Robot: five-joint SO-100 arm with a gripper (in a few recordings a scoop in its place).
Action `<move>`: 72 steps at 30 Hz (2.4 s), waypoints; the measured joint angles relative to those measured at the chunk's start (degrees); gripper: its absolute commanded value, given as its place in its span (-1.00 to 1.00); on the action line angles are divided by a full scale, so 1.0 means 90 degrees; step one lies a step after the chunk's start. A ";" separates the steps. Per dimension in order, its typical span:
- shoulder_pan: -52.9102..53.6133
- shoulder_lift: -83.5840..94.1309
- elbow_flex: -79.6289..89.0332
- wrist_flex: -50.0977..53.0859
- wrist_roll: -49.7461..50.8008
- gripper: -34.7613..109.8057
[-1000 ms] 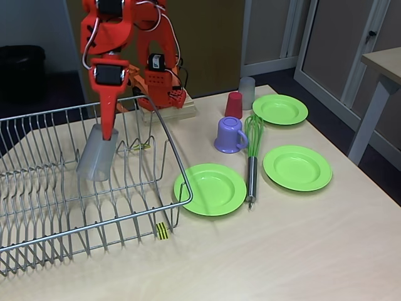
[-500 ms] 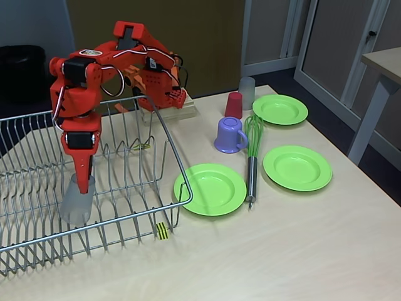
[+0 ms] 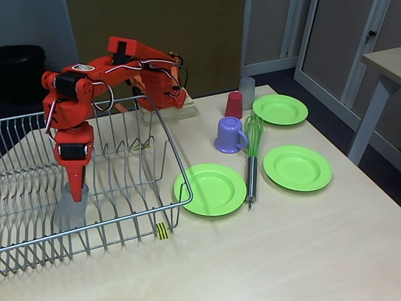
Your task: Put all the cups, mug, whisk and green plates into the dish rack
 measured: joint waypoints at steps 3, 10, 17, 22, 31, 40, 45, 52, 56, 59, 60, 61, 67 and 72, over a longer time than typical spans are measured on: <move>0.0068 -0.0127 -0.0098 0.0127 -0.0059 -0.18; 0.0146 -0.0166 -0.0146 0.0225 -0.0117 -0.09; 0.0146 -0.0166 -0.0332 0.0332 -0.0166 -0.05; 0.0146 -0.0156 -0.0361 0.0410 -0.0166 -0.06; -0.0156 0.1074 0.0186 0.0781 -0.0166 -0.11; -0.1826 0.4111 0.3066 0.0820 0.0996 -0.14; -0.3125 0.5576 0.4805 0.0820 0.2588 -0.16; -0.5029 0.7539 0.7227 0.0820 0.5869 -0.18; -0.6543 0.8574 0.8232 0.1045 0.8369 -0.17; -0.7812 0.9063 0.8477 0.1221 1.0371 -0.18; -0.8262 0.9170 0.8486 0.1240 1.1016 -0.19; -0.8711 0.9258 0.8506 0.1250 1.1621 -0.20; -1.1494 0.9473 0.8809 0.1162 1.3643 -0.21; -1.3223 0.9385 0.9062 0.0508 1.4141 -0.18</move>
